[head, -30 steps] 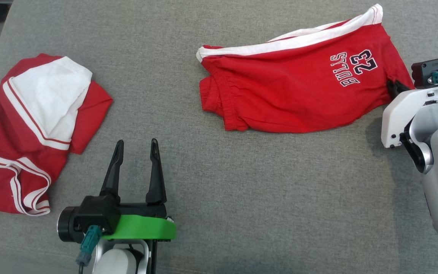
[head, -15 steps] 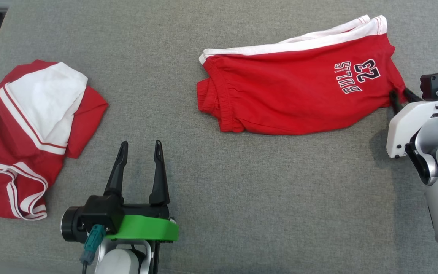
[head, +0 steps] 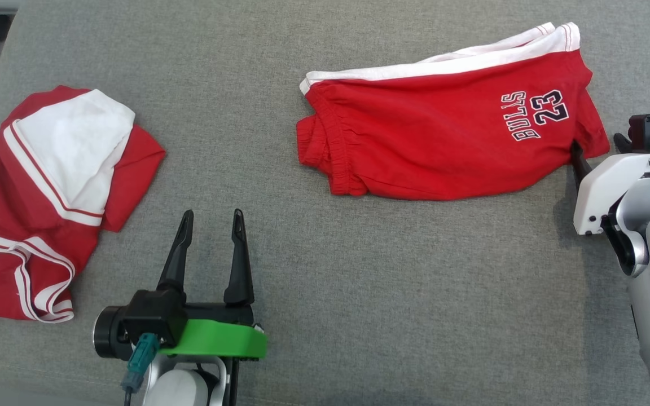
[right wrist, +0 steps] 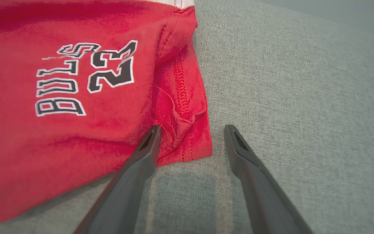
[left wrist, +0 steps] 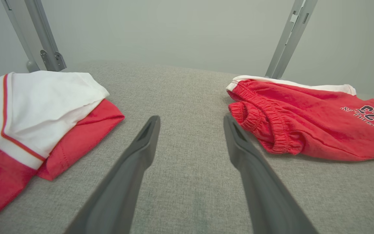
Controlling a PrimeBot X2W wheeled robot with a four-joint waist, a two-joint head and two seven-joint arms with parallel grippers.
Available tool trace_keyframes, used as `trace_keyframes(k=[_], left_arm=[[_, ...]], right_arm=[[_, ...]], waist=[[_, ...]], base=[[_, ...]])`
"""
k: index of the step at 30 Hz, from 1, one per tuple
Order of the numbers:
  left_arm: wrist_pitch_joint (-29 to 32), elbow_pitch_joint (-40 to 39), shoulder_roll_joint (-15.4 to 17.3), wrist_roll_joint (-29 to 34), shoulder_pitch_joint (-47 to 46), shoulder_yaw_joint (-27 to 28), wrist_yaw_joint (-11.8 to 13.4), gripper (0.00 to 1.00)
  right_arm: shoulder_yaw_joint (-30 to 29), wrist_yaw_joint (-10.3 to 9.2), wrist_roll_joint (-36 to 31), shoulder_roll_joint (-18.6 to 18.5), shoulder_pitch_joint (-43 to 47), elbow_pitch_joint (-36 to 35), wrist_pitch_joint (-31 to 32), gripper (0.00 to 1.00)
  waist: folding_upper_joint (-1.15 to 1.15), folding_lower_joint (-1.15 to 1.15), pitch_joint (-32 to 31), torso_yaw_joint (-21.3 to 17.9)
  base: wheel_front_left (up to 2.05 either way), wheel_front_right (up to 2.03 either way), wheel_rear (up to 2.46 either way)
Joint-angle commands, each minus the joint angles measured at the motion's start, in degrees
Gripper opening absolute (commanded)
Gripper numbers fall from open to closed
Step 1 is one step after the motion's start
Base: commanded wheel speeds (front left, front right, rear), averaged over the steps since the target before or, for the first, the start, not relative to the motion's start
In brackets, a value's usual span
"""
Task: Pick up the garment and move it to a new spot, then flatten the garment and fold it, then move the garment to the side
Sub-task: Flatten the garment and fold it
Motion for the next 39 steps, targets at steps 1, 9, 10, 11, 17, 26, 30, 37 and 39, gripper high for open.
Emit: trace_keyframes(k=[1, 9, 10, 11, 17, 26, 30, 37, 39], left_arm=[[0.0, 0.0, 0.0, -0.3, -0.5, 0.1, -0.1, 1.00], [0.0, 0.0, 0.0, -0.4, -0.6, 0.4, 0.1, 1.00], [0.0, 0.0, 0.0, -0.4, -0.6, 0.4, 0.1, 1.00], [0.0, 0.0, 0.0, -0.4, -0.7, 0.4, 0.1, 1.00], [0.0, 0.2, 0.0, -0.3, -0.8, 0.5, 0.1, 1.00], [0.0, 0.6, 0.0, -0.6, 0.4, 0.6, 0.3, 1.00], [0.0, 1.0, 0.0, 0.5, 1.3, 0.6, 0.3, 1.00], [0.0, 3.3, 1.0, 2.9, 2.9, 1.0, -0.3, 1.00], [0.0, 3.7, 1.2, 3.1, 3.3, 1.4, -0.3, 1.00]], right_arm=[[0.1, -0.10, 0.3, 0.4, 0.9, 1.4, 0.8, 1.00], [1.6, 0.02, 3.0, 1.8, 0.7, 3.2, 2.3, 0.09], [1.6, 0.02, 3.2, 1.8, 0.7, 3.3, 2.2, 0.00], [1.7, 0.00, 3.3, 1.6, 0.6, 3.5, 2.4, 0.00], [1.4, -0.08, 4.0, 1.4, 0.1, 3.9, 2.0, 0.00], [0.0, -0.07, 5.9, 2.7, 3.2, 0.5, 0.3, 0.00], [0.4, -0.07, 6.7, 3.6, 7.1, -4.5, -0.1, 0.00], [-2.3, -0.07, 4.9, 5.3, 14.8, -11.9, 1.4, 0.00], [-3.2, -0.08, 4.5, 5.9, 16.5, -13.2, 2.0, 0.00]], waist=[[0.00, 0.00, 0.1, 0.1], [0.00, 0.00, 0.2, 0.0], [0.00, 0.00, 0.2, 0.0], [0.00, 0.00, 0.1, 0.1], [0.00, 0.00, -0.2, 0.1], [0.00, 0.00, -2.9, 0.3], [0.00, 0.00, -4.5, -0.2], [0.00, 0.00, -7.5, -1.3], [0.00, 0.00, -8.3, -1.6]], base=[[0.00, 0.00, 0.00], [0.00, 0.00, 0.00], [0.00, 0.00, 0.00], [0.00, 0.00, 0.00], [0.00, 0.00, 0.00], [0.00, 0.00, 0.00], [0.00, 0.00, 0.00], [0.00, 0.00, 0.00], [0.00, 0.00, 0.00]])
